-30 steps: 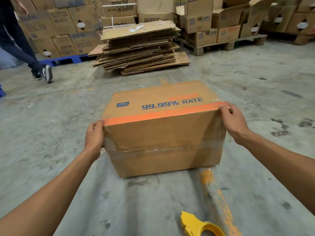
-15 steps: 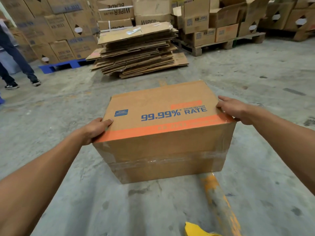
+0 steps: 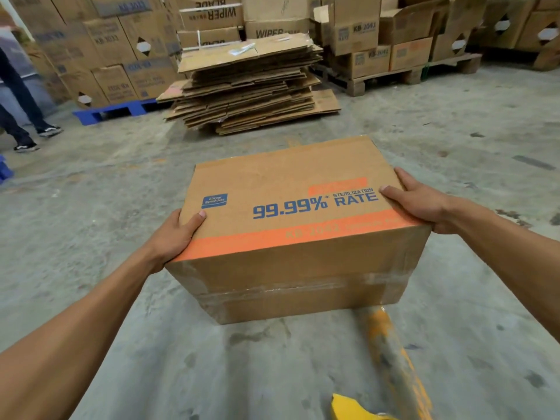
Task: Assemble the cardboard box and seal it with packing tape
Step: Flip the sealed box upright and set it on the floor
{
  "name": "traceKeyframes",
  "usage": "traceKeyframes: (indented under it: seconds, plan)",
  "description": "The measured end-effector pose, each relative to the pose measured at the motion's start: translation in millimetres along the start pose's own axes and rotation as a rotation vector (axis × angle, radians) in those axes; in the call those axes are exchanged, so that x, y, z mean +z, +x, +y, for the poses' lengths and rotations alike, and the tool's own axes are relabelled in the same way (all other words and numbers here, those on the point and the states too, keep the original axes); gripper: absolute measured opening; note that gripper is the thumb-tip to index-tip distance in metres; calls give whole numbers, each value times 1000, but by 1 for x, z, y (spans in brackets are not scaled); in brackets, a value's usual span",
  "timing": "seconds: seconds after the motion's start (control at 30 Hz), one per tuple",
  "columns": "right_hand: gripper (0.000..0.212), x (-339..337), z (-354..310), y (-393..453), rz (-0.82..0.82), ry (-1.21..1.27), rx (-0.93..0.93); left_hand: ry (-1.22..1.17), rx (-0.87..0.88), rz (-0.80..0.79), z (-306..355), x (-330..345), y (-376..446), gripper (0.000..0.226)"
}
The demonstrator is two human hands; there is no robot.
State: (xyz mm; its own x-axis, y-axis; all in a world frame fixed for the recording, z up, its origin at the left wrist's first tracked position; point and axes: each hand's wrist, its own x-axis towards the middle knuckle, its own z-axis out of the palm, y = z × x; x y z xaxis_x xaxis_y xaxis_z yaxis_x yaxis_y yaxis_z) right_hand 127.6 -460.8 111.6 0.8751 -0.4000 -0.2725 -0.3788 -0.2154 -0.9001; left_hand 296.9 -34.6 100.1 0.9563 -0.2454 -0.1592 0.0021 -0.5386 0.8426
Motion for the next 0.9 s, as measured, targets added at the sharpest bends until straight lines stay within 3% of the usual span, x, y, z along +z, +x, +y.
traceKeyframes:
  seconds: [0.13,0.23,0.33,0.53,0.77,0.9]
  plan:
    - [59,8,-9,-8,100,-125,-226,61,89,121,-15,-8,-16,65]
    - [78,21,3,-9,188,-141,-380,63,213,308,-27,-1,-29,59]
    - [87,46,38,-23,240,-118,-473,21,212,473,-56,19,-48,67]
    - [87,63,91,-33,82,-193,-393,-70,127,485,-116,44,-76,67]
    - [56,73,111,-30,38,-93,-190,-166,65,387,-136,52,-84,42]
    - [77,80,106,-22,66,-40,-142,-261,62,386,-128,51,-80,46]
